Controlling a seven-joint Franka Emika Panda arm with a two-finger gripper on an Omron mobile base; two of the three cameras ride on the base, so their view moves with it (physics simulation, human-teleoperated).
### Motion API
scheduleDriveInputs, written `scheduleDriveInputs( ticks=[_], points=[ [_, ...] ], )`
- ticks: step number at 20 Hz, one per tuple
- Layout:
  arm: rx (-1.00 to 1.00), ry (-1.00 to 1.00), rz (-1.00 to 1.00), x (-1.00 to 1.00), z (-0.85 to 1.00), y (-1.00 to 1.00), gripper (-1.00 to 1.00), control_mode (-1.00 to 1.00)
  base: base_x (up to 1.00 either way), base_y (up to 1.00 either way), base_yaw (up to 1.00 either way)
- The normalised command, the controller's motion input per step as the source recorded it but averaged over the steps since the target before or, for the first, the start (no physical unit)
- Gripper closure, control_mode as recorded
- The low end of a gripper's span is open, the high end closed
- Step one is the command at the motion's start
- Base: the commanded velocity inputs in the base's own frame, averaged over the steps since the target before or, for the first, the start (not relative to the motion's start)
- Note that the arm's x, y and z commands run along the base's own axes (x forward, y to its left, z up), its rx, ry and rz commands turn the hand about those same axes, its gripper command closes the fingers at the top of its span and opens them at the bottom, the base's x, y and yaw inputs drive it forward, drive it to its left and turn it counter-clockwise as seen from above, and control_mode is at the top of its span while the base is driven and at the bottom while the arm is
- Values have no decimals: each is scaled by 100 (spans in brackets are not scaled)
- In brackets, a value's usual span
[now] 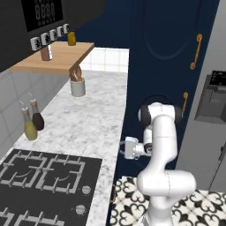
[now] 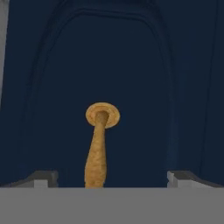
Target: Take a straw from the drawer in front and place it inside the glass cup on the dining counter.
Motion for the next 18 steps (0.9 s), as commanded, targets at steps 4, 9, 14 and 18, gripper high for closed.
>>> scheduleDriveInputs(
  ticks=[4, 9, 14, 18],
  points=[
    [0, 0, 0, 47, -38, 16, -100, -100, 0, 0, 0],
    [0, -4, 0, 8, -8, 32, -100, -100, 0, 0, 0],
    [-4, -8, 0, -4, 0, 51, 100, -100, 0, 0, 0],
    [-5, -3, 0, -15, 0, 6, 100, -100, 0, 0, 0]
  ],
)
